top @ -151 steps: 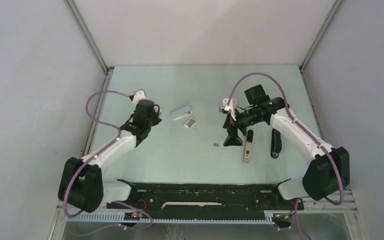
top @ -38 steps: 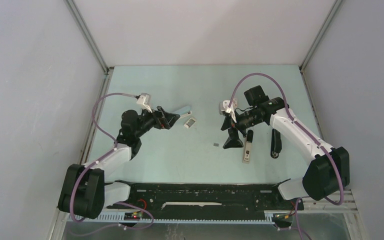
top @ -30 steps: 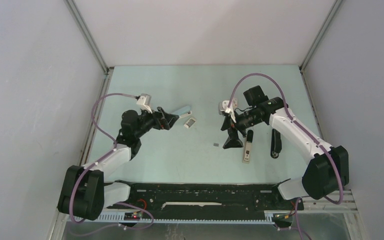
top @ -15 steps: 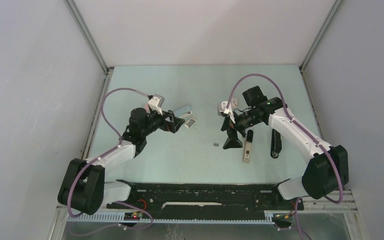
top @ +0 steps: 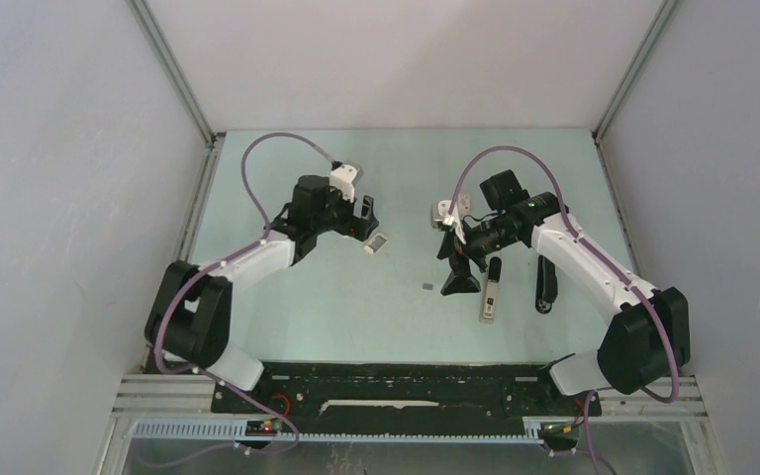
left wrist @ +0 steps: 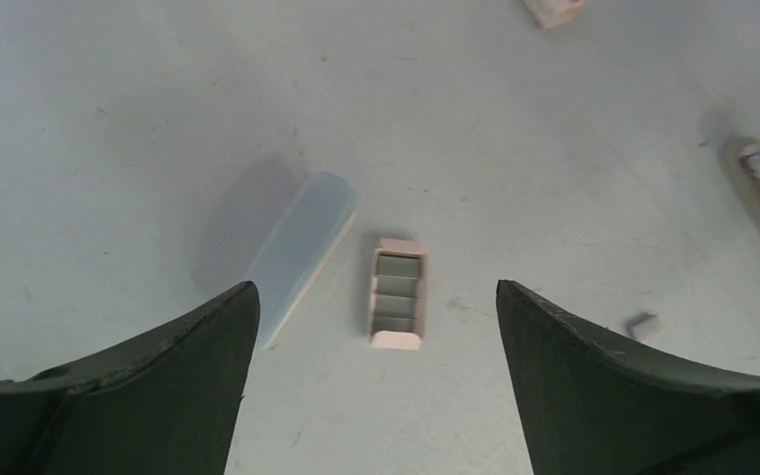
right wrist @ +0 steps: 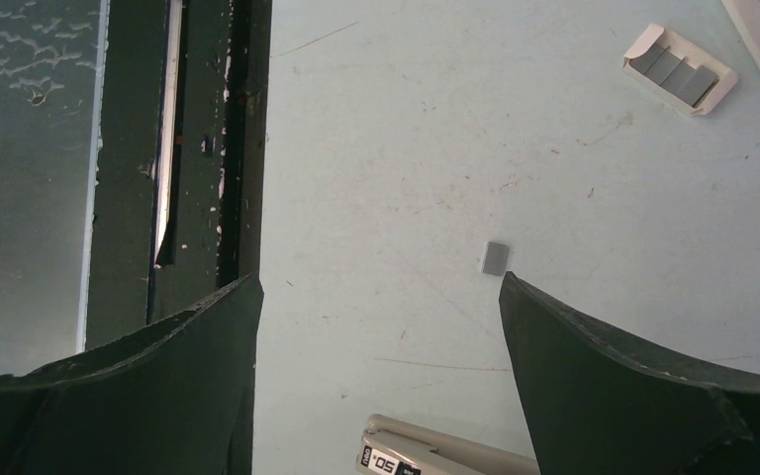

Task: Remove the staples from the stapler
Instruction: Move the stapler to the center of the board.

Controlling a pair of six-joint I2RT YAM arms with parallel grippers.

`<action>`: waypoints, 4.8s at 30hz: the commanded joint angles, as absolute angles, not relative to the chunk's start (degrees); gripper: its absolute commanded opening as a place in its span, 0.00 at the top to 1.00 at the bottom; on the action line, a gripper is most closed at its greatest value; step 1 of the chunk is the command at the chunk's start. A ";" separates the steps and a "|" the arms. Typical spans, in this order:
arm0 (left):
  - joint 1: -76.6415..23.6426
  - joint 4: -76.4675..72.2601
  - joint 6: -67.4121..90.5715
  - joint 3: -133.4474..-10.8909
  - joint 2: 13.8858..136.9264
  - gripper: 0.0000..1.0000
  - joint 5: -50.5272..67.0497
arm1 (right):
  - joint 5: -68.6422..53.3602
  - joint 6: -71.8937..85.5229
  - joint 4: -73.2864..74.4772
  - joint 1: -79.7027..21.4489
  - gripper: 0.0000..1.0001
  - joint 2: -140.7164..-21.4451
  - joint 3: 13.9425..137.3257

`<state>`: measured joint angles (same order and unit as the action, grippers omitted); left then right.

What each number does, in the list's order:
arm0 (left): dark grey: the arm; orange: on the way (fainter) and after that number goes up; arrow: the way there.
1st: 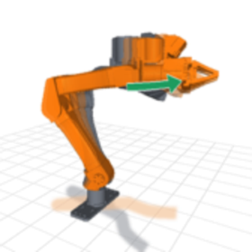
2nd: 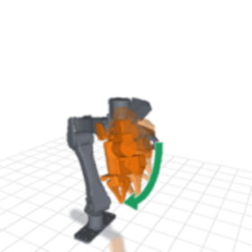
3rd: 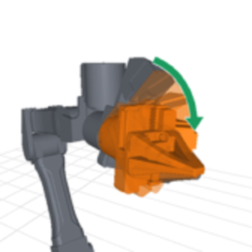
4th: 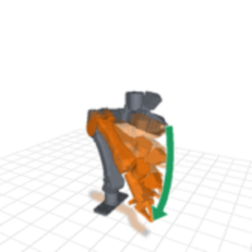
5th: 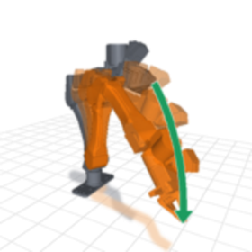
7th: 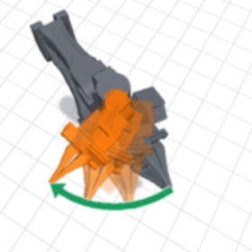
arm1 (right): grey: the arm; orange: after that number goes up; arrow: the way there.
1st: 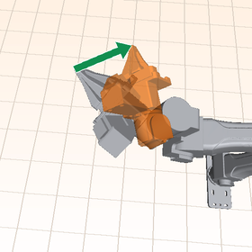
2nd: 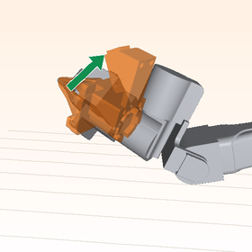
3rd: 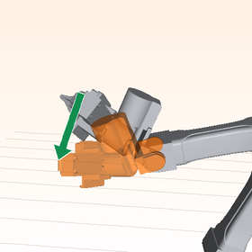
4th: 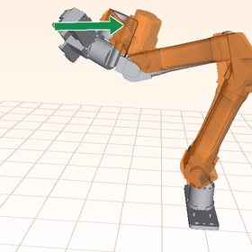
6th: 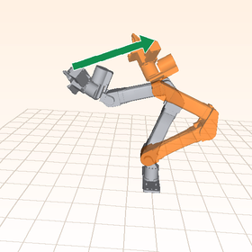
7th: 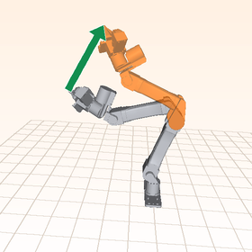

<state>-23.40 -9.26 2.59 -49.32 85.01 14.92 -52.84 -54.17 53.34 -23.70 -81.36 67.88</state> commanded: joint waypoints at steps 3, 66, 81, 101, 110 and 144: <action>-23.68 3.90 -5.57 -62.30 94.79 0.13 8.29 | -54.12 -55.58 53.52 -23.09 0.00 -81.12 67.93; -22.75 15.32 -0.50 -71.59 105.95 1.00 0.43 | -56.94 -57.39 55.36 -20.14 0.00 -79.91 67.93; -22.72 8.72 2.84 -58.91 93.24 1.00 -2.62 | -57.17 -57.48 55.52 -20.07 0.00 -79.91 67.93; -23.70 8.68 13.92 -41.49 75.24 1.00 -1.23 | -57.65 -57.48 55.46 -19.95 0.00 -79.46 67.89; -29.31 6.62 20.58 -35.86 69.74 1.00 -1.88 | -57.52 -57.48 55.55 -19.96 0.00 -79.28 67.94; -55.95 6.14 14.47 -42.63 85.77 0.81 -14.19 | -57.72 -58.87 56.50 -19.03 0.00 -79.63 67.87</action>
